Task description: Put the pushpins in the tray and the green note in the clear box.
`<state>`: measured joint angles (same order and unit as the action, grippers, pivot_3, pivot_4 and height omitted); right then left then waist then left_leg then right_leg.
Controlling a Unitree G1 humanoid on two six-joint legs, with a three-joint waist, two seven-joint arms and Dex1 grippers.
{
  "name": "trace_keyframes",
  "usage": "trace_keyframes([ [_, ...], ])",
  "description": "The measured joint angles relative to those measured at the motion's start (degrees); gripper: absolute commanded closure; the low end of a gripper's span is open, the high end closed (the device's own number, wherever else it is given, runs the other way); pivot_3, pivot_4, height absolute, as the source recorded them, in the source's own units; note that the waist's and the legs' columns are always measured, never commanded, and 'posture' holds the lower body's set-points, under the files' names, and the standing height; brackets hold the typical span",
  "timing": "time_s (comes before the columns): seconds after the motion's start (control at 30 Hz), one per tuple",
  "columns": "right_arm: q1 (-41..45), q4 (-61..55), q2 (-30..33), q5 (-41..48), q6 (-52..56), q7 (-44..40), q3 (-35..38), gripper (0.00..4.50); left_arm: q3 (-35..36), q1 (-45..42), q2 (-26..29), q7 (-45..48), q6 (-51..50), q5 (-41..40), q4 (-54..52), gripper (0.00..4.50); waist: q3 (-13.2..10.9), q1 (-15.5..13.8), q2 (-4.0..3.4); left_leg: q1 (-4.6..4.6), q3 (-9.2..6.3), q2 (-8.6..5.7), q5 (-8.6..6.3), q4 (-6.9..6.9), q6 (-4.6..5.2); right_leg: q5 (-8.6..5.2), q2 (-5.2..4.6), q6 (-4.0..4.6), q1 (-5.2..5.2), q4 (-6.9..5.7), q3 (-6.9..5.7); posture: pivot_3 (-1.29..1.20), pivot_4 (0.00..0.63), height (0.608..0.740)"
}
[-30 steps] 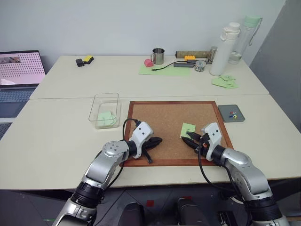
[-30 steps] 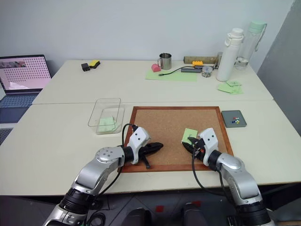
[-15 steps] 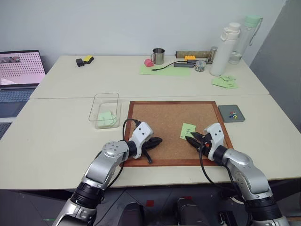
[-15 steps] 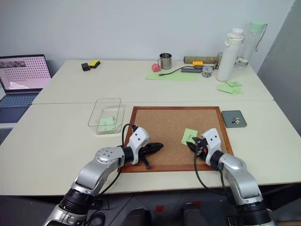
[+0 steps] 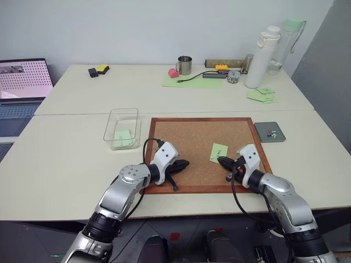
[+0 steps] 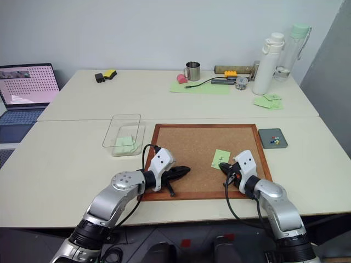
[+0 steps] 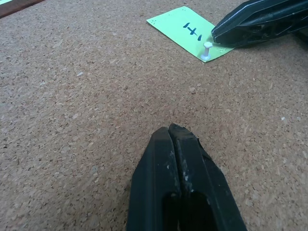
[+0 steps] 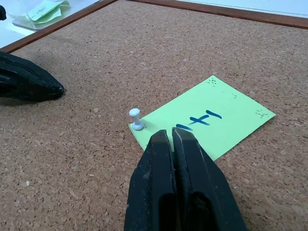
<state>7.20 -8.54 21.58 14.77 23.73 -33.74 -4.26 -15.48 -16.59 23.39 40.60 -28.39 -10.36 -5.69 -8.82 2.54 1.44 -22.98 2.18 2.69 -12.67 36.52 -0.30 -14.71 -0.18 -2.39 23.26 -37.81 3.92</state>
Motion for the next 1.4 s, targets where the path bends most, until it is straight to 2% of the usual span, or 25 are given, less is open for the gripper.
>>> trace_keyframes([
  [0.37, 2.4, -7.9, 0.3, 2.5, 3.3, 0.6, 1.1, 4.49, -0.1, 0.1, 0.0, 0.0, -0.1, 0.0, -0.3, 4.5, 0.0, -0.2, 0.01, 0.0, -0.02, 0.0, 0.0, -0.13, 0.0, -0.01, 0.0, 0.01, 0.02, 0.08, -0.02, 0.0, 0.15, 0.74],
  [0.57, 2.5, -8.0, 0.3, 3.4, 4.4, 1.5, 2.1, 4.49, -0.1, 0.1, 0.0, 0.1, -0.1, 0.0, -0.4, 4.5, 0.0, -0.3, 0.01, 0.0, -0.03, 0.0, 0.0, -0.2, 0.0, -0.03, 0.0, 0.05, 0.02, 0.12, -0.04, 0.0, 0.15, 0.74],
  [0.7, 3.4, -7.5, -0.5, 5.1, 5.9, 3.6, 5.3, 4.49, -0.1, 0.1, 0.0, 0.1, -0.1, 0.0, -0.4, 4.5, 0.0, -0.4, 0.01, 0.0, -0.02, 0.0, 0.0, -0.21, 0.0, -0.03, 0.0, 0.05, 0.02, 0.12, -0.02, 0.0, 0.15, 0.74],
  [0.8, 8.7, -2.0, 0.1, 4.5, 6.2, 8.2, 10.5, 4.49, -0.1, 0.2, -0.1, 0.0, -0.1, 0.0, -0.5, 4.5, 0.0, -0.4, 0.02, 0.01, 0.02, -0.03, 0.0, -0.21, 0.0, -0.03, -0.03, 0.05, 0.02, 0.13, -0.01, 0.0, 0.15, 0.74],
  [0.97, 17.1, 13.3, 5.7, 2.1, 5.0, 12.4, 17.1, 4.49, -0.3, 0.3, -0.1, 0.1, -0.1, 0.0, -0.6, 4.5, 0.0, -0.6, 0.03, 0.05, 0.09, -0.04, 0.0, -0.35, 0.0, -0.05, -0.03, 0.09, 0.03, 0.18, 0.03, 0.0, 0.15, 0.74],
  [1.17, 25.8, 36.2, 9.1, 0.1, -1.7, 11.1, 18.8, 4.49, -0.2, 0.5, 0.1, 0.2, -0.1, 0.0, -1.0, 4.5, 0.0, -0.6, 0.01, 0.08, 0.21, -0.04, 0.01, -0.42, 0.01, -0.07, 0.0, 0.12, 0.03, 0.17, 0.04, 0.0, 0.15, 0.74],
  [1.3, 30.1, 46.8, 9.3, -0.1, -5.8, 8.9, 18.8, 3.86, 0.0, 1.2, 0.2, 0.0, -0.2, 0.0, -1.8, 4.5, 0.0, -0.4, 0.01, 0.09, 0.22, -0.04, 0.0, -0.42, 0.01, -0.06, 0.0, 0.11, 0.03, 0.17, 0.09, 0.0, 0.15, 0.74],
  [1.4, 32.2, 52.3, 9.4, -0.2, -8.5, 8.0, 18.8, 3.11, 0.1, 2.1, 0.6, -0.1, -0.7, 0.0, -2.8, 4.5, 0.0, -0.2, 0.0, 0.09, 0.21, -0.03, 0.0, -0.44, 0.01, -0.06, 0.0, 0.12, 0.03, 0.17, 0.1, 0.0, 0.15, 0.74],
])
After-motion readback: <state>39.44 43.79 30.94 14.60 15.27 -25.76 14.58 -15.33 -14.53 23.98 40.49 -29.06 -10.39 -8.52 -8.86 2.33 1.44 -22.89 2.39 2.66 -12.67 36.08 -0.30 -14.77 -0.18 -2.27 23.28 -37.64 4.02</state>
